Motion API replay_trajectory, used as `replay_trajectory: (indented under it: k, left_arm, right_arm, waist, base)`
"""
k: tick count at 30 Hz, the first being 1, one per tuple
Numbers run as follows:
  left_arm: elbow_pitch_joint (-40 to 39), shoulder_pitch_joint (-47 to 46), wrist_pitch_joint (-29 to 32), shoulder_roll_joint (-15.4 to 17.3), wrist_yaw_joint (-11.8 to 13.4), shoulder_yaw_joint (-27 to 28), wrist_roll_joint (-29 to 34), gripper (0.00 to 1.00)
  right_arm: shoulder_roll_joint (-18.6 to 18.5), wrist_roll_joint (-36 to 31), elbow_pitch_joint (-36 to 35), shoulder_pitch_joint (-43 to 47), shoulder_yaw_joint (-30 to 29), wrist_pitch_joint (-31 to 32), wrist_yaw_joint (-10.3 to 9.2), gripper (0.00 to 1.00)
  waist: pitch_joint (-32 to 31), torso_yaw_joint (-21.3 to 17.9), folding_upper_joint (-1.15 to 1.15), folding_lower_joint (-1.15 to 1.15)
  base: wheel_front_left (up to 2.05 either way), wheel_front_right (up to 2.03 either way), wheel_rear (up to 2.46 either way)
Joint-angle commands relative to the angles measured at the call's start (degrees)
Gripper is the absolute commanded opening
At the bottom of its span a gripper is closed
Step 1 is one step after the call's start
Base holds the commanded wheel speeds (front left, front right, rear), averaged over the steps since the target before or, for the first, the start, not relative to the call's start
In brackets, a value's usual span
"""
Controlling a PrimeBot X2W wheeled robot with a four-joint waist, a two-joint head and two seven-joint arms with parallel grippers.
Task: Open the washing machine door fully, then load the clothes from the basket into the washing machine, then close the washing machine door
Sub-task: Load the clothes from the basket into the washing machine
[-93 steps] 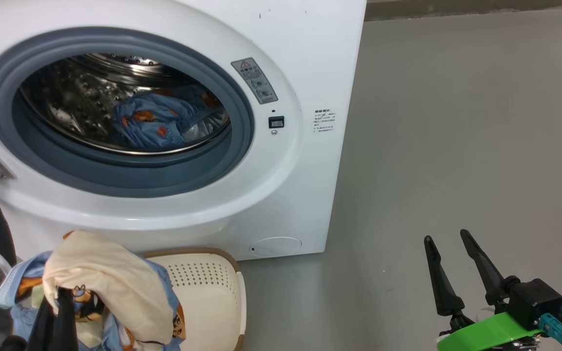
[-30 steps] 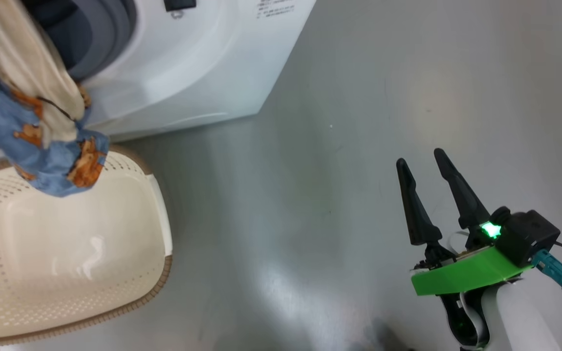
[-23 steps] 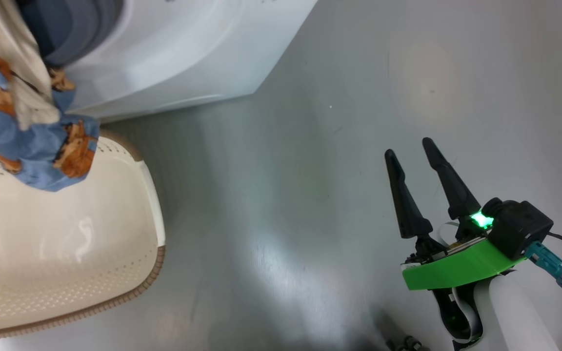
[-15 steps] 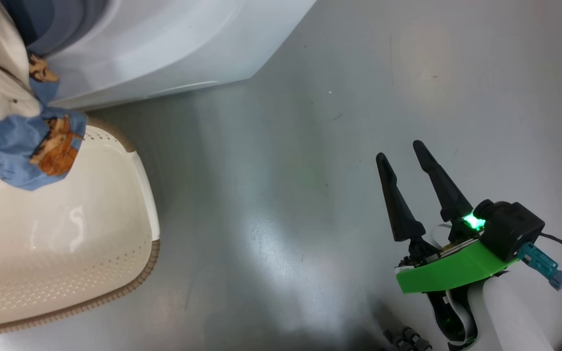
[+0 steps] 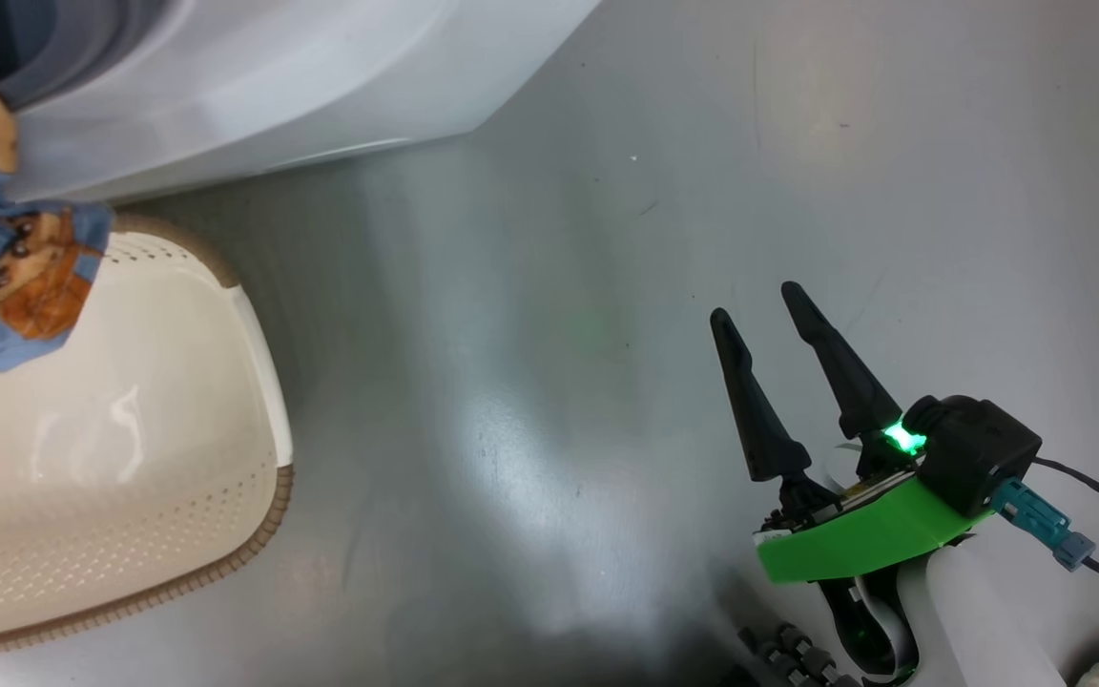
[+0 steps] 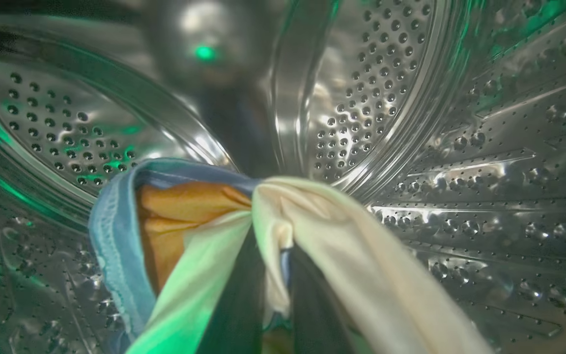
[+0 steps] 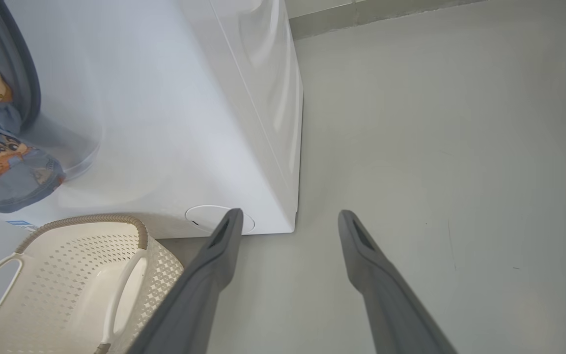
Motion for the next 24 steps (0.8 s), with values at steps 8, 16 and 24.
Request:
replay_trajectory:
  k: [8,16,24]
  left_arm:
    - [-10.73,1.81,-1.00,3.42,1.15,0.84,1.48,0.00]
    - [-9.29,5.12,-1.02,2.25,0.59,1.53,0.28,1.00]
    - [-3.65,5.39,-1.02,0.79,0.14,1.44,-1.30,1.00]
  right_arm:
    - [0.06,0.74,-0.67,-0.16,1.70,-0.26,0.16,1.00]
    - [0.06,0.37,0.13,-0.52,1.57,-0.26,0.16,1.00]
    - [0.06,0.06,0.74,-0.64,1.09,-0.26,0.16,1.00]
  waist:
    - [0.14,0.06,0.00,0.00]
    - [-1.11,1.13,0.00,0.00]
    - [-2.49,2.53,0.00,0.00]
  base:
    - [0.00,0.00,0.00]
    - [0.00,0.00,0.00]
    - [0.00,0.00,0.00]
